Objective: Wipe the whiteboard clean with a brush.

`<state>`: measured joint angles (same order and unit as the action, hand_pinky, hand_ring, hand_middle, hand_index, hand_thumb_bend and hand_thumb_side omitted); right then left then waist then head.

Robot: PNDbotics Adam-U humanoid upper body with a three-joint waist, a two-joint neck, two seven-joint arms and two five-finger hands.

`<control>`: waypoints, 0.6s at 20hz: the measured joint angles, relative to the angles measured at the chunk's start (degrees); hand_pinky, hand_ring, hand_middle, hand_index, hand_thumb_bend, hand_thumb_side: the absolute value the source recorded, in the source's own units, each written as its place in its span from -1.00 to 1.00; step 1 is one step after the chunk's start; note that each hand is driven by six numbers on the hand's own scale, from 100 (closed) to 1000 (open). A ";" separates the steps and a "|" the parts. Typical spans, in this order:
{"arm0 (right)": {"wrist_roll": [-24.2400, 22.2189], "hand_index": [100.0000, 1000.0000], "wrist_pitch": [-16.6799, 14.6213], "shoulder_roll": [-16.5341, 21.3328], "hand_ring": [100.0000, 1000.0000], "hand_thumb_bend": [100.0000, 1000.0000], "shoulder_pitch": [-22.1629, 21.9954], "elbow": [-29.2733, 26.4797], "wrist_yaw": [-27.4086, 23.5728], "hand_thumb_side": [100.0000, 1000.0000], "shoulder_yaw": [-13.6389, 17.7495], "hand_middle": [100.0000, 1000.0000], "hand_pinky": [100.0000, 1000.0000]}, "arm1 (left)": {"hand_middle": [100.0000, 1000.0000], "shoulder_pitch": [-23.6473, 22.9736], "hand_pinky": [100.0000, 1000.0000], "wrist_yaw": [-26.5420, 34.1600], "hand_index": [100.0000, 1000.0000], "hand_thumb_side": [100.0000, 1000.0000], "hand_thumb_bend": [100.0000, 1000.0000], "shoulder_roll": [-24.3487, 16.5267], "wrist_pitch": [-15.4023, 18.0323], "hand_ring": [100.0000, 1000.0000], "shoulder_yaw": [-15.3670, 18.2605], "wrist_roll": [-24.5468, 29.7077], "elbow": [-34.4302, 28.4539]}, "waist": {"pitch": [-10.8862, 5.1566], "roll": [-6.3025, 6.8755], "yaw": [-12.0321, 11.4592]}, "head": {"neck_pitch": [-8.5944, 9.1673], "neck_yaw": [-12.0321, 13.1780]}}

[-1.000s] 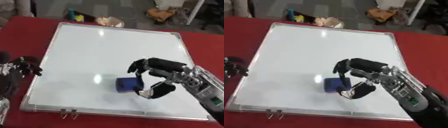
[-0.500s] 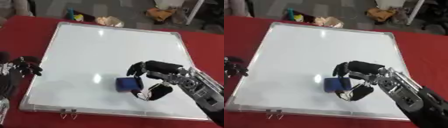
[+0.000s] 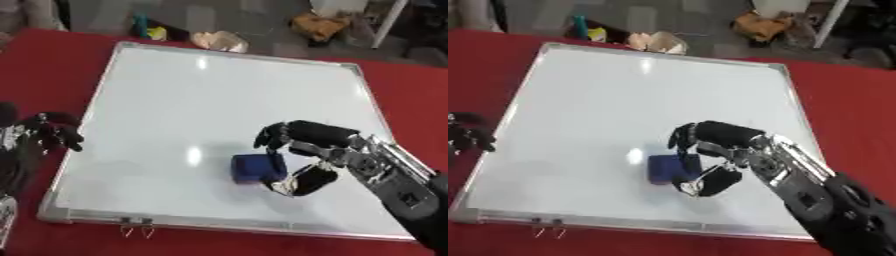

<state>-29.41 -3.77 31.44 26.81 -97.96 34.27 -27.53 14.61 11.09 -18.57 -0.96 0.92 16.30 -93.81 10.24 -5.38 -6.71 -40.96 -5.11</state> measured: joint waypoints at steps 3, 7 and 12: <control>0.28 -0.26 -0.27 -0.23 0.61 -0.82 0.16 1.15 0.53 -0.33 0.00 0.52 0.64 | 0.13 0.04 -0.04 -0.02 0.27 1.00 0.53 0.00 0.01 0.01 -0.01 0.11 0.00 | 0.08 -0.01 -0.04 | 0.00 -0.01; 0.56 -0.26 -0.58 -0.74 0.60 -0.84 0.41 2.49 1.25 -0.32 -0.01 0.51 0.63 | 0.13 0.10 -0.03 -0.05 0.27 1.00 0.53 0.00 -0.03 0.01 -0.05 0.24 0.00 | 0.36 -0.02 -0.08 | 0.00 -0.04; 0.84 -0.26 -0.94 -1.36 0.59 -0.84 0.43 4.26 2.04 -0.29 -0.03 0.50 0.63 | 0.13 0.31 -0.03 -0.06 0.27 1.00 0.52 0.00 -0.03 0.01 -0.32 0.28 0.00 | 0.67 -0.02 -0.20 | 0.00 -0.09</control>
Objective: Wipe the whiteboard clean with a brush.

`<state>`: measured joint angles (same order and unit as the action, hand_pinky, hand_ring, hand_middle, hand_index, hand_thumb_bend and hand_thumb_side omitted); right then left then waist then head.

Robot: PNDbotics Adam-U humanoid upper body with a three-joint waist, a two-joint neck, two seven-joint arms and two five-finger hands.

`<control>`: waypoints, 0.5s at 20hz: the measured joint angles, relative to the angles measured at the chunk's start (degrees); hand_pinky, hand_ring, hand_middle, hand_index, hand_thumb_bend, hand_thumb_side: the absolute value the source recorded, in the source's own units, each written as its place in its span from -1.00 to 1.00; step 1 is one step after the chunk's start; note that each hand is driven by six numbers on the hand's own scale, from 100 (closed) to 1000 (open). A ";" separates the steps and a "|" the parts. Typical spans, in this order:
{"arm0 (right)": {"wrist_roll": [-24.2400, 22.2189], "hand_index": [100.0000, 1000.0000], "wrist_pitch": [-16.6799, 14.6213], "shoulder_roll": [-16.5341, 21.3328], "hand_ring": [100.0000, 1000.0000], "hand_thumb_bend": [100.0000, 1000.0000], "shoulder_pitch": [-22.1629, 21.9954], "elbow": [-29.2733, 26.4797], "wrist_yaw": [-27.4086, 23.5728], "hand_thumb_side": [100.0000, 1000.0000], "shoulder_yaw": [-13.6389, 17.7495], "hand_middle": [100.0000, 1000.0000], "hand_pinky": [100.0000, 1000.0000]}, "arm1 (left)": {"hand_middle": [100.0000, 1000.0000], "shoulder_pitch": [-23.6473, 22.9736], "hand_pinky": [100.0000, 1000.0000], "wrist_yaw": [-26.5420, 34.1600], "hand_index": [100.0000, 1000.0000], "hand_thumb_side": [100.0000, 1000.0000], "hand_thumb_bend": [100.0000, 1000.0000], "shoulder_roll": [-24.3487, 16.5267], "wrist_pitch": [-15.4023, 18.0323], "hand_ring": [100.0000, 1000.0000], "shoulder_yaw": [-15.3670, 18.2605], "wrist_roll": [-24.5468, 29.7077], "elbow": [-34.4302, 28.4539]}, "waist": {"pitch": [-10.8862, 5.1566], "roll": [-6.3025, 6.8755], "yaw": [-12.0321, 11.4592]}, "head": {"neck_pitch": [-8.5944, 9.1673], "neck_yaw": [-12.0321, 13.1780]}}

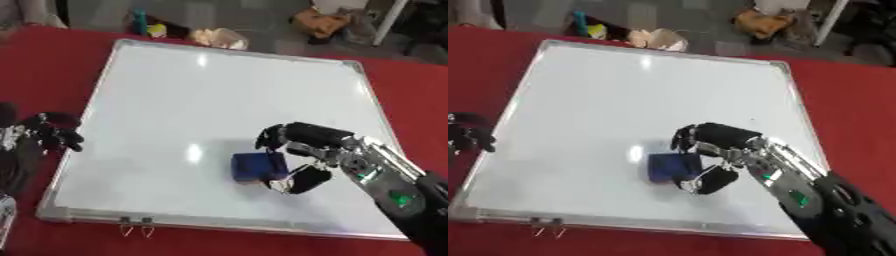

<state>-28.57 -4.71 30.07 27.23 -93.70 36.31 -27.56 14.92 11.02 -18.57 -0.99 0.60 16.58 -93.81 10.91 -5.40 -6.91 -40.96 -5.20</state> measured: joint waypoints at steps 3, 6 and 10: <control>0.16 -0.27 -0.22 -0.32 0.58 -0.85 0.01 0.82 0.38 -0.30 -0.01 0.49 0.62 | 0.13 0.15 -0.03 -0.01 0.27 1.00 0.52 0.00 0.00 0.01 -0.01 0.02 0.00 | 0.07 -0.01 -0.05 | 0.00 -0.02; 0.25 -0.27 -0.52 -0.60 0.57 -0.84 0.02 1.30 0.47 -0.29 -0.04 0.48 0.62 | 0.13 0.16 -0.03 -0.03 0.27 1.00 0.52 0.00 0.00 0.01 -0.01 0.03 0.00 | 0.29 -0.02 -0.05 | 0.00 -0.02; 0.32 -0.27 -0.80 -0.85 0.56 -0.86 0.07 1.90 0.65 -0.30 -0.07 0.46 0.61 | 0.13 0.16 -0.03 -0.06 0.27 1.00 0.52 0.00 0.00 0.01 -0.01 0.04 0.00 | 0.37 -0.03 0.02 | 0.00 -0.02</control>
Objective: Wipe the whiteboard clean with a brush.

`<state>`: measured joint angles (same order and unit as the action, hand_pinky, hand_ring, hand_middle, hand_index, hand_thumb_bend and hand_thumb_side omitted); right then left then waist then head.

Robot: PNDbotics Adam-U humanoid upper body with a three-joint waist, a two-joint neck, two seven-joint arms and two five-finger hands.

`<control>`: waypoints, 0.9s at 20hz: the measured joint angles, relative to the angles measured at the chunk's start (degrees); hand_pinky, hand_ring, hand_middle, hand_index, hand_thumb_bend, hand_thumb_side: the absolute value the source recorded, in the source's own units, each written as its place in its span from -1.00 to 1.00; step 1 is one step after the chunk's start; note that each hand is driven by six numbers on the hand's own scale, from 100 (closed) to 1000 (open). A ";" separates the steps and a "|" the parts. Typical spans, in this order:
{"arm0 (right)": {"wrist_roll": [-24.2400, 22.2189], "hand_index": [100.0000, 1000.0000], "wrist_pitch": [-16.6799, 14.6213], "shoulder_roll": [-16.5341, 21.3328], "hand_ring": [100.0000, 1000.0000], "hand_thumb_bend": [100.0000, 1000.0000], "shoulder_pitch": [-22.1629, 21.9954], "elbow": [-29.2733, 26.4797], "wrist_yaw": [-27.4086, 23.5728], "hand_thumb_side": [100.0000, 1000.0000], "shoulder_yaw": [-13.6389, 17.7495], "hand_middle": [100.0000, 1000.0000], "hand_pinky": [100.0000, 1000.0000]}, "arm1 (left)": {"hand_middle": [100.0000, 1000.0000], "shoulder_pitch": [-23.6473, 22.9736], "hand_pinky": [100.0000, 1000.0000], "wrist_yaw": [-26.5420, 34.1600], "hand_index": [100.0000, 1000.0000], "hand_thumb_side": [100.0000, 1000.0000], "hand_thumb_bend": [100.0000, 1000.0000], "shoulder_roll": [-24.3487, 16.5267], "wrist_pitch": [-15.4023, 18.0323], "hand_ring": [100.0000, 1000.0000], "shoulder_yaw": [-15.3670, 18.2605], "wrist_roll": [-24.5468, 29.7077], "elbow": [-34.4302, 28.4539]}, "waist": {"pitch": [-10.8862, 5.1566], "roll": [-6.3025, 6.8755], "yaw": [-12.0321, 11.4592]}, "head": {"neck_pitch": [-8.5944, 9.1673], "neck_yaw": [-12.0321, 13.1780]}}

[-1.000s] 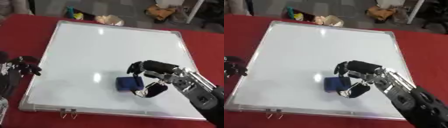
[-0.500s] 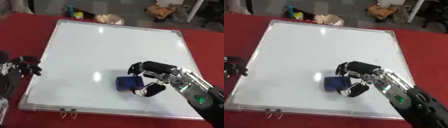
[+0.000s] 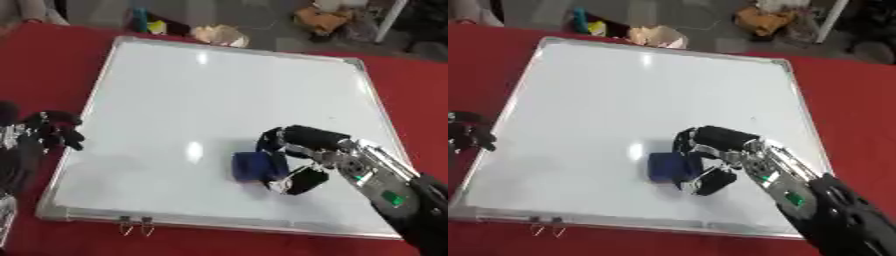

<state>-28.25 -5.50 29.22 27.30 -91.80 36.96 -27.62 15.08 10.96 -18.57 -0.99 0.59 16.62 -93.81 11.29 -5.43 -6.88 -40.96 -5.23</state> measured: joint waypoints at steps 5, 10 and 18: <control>0.15 -0.27 -0.23 -0.35 0.54 -0.88 0.27 0.52 0.25 -0.32 -0.30 0.44 0.60 | 0.14 0.01 -0.03 -0.12 0.27 1.00 0.52 0.00 -0.01 0.01 0.00 0.03 0.00 | 0.21 -0.03 0.16 | 0.00 0.00; 0.37 -0.28 -0.44 -0.71 0.50 -0.94 0.46 0.73 0.32 -0.40 -0.30 0.37 0.59 | 0.14 0.01 -0.03 -0.19 0.27 1.00 0.52 0.00 -0.02 0.01 -0.01 0.14 0.00 | 0.29 -0.04 0.17 | 0.00 0.00; 0.69 -0.29 -0.59 -0.90 0.44 -1.00 0.71 0.97 0.72 -0.67 -0.31 0.28 0.56 | 0.14 0.01 -0.03 -0.22 0.27 1.00 0.51 0.00 0.01 0.01 -0.01 0.20 0.00 | 0.35 -0.11 0.24 | 0.00 -0.02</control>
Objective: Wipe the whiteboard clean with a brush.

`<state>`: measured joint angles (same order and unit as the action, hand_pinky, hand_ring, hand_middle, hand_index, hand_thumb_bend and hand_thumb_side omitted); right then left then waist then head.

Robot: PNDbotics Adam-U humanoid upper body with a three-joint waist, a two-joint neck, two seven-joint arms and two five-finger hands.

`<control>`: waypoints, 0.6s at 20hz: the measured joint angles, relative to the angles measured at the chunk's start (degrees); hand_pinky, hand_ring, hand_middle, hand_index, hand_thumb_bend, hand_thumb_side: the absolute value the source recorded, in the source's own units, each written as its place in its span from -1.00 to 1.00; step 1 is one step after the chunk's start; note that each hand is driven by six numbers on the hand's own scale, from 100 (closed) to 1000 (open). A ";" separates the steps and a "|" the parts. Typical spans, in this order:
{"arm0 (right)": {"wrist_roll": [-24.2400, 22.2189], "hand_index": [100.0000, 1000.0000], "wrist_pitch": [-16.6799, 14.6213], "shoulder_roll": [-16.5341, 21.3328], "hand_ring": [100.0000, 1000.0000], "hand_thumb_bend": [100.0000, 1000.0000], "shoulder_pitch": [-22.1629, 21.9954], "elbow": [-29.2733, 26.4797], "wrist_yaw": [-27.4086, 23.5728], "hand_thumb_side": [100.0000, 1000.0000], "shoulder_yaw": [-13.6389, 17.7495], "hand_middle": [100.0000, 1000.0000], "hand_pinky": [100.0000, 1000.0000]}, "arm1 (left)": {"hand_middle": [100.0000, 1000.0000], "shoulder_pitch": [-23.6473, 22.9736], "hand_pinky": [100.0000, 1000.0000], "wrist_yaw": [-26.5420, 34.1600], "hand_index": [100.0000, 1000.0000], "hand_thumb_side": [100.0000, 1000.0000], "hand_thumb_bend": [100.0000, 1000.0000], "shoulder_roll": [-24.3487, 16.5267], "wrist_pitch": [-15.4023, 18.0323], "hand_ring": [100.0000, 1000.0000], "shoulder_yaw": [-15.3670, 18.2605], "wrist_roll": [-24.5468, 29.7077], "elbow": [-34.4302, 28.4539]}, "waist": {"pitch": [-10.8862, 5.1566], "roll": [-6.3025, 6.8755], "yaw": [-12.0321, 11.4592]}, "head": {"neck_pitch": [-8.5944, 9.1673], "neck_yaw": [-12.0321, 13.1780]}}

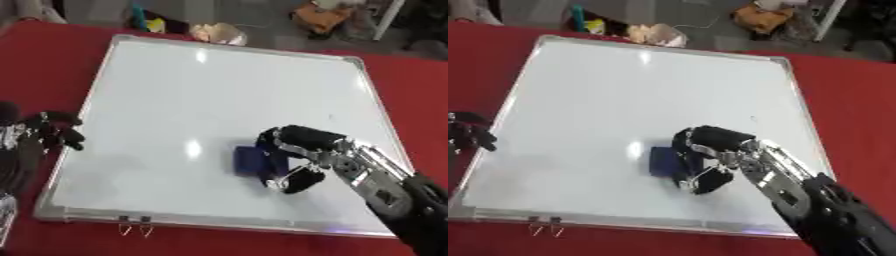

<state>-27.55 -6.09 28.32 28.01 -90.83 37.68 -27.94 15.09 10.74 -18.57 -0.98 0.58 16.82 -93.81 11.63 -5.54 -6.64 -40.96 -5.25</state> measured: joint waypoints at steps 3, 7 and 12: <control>0.27 -0.29 0.15 -0.10 0.43 -1.00 0.00 0.02 0.09 -0.73 0.00 0.28 0.55 | 0.14 0.00 -0.03 -0.02 0.27 1.00 0.51 0.00 -0.02 0.01 0.00 0.02 0.00 | 0.00 -0.07 0.03 | 0.00 -0.01; 0.51 -0.27 0.38 -0.22 0.44 -1.00 -0.01 0.05 0.23 -0.67 -0.01 0.29 0.56 | 0.14 0.00 -0.03 -0.05 0.27 1.00 0.51 0.00 -0.03 0.01 0.00 0.06 0.00 | 0.00 -0.07 0.04 | 0.00 -0.14; 0.49 -0.23 0.37 -0.30 0.44 -1.00 -0.02 0.13 0.62 -0.48 -0.01 0.30 0.56 | 0.14 0.00 -0.02 -0.09 0.27 1.00 0.51 0.00 -0.03 0.01 0.00 0.20 0.00 | 0.00 -0.04 -0.03 | 0.00 -0.20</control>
<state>-27.06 -5.72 28.02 28.00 -90.70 38.29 -27.95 15.09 10.65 -18.57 -1.01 0.58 17.02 -93.81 11.63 -5.58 -6.67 -40.96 -5.45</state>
